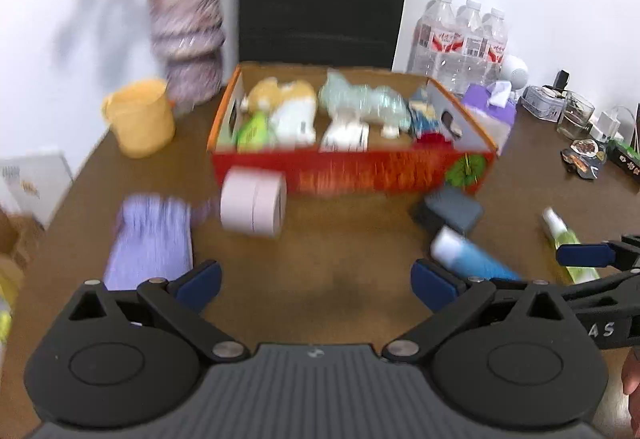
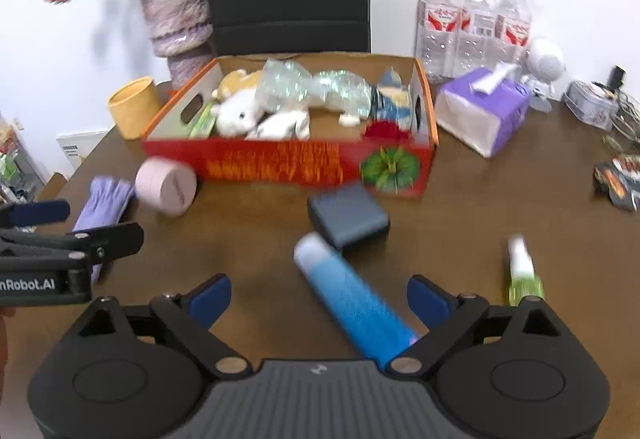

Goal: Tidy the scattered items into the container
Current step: 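Withdraw both grippers from the box back over the table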

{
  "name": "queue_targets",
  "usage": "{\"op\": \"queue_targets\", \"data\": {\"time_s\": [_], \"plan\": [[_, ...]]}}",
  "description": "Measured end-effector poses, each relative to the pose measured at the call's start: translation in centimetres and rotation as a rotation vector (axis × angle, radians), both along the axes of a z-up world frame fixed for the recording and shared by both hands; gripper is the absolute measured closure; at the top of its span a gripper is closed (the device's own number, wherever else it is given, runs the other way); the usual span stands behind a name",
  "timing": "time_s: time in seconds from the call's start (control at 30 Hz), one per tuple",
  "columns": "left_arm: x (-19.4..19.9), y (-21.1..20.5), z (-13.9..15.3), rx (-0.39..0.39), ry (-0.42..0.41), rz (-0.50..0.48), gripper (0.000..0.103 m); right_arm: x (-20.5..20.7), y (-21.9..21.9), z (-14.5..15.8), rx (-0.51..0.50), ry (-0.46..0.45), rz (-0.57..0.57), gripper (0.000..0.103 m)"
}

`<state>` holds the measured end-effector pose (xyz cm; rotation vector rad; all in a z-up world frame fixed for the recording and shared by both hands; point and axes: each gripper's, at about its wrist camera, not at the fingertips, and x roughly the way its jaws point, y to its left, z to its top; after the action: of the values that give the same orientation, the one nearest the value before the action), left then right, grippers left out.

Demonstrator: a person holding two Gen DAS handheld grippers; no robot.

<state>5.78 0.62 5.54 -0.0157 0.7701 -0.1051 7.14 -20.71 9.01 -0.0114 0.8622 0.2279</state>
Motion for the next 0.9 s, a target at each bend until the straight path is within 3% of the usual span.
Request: {"op": "queue_targets", "data": {"time_s": [0.17,0.3,0.5,0.67,0.9], "plan": [[-5.9,0.5,-3.6,0.006,-0.067,0.038,0.000,-5.8,-0.5,-3.4,0.011,-0.061,-0.028,0.008],[-7.0,0.4,-4.9,0.029,-0.073,0.054,0.000,-8.6,-0.2,-5.6,0.032,-0.114,-0.026,0.008],[-7.8,-0.2,-6.5,0.066,-0.080,0.053,0.000,-10.0,-0.2,-7.9,0.015,-0.156,-0.094,0.007],[-8.4,-0.7,-7.8,0.096,-0.086,0.052,0.000,-10.3,-0.1,-8.5,-0.041,-0.171,-0.135,0.000],[-8.2,-0.4,-8.1,0.063,-0.070,0.062,0.000,-10.0,0.0,-8.7,-0.044,-0.168,-0.128,0.000]]}}
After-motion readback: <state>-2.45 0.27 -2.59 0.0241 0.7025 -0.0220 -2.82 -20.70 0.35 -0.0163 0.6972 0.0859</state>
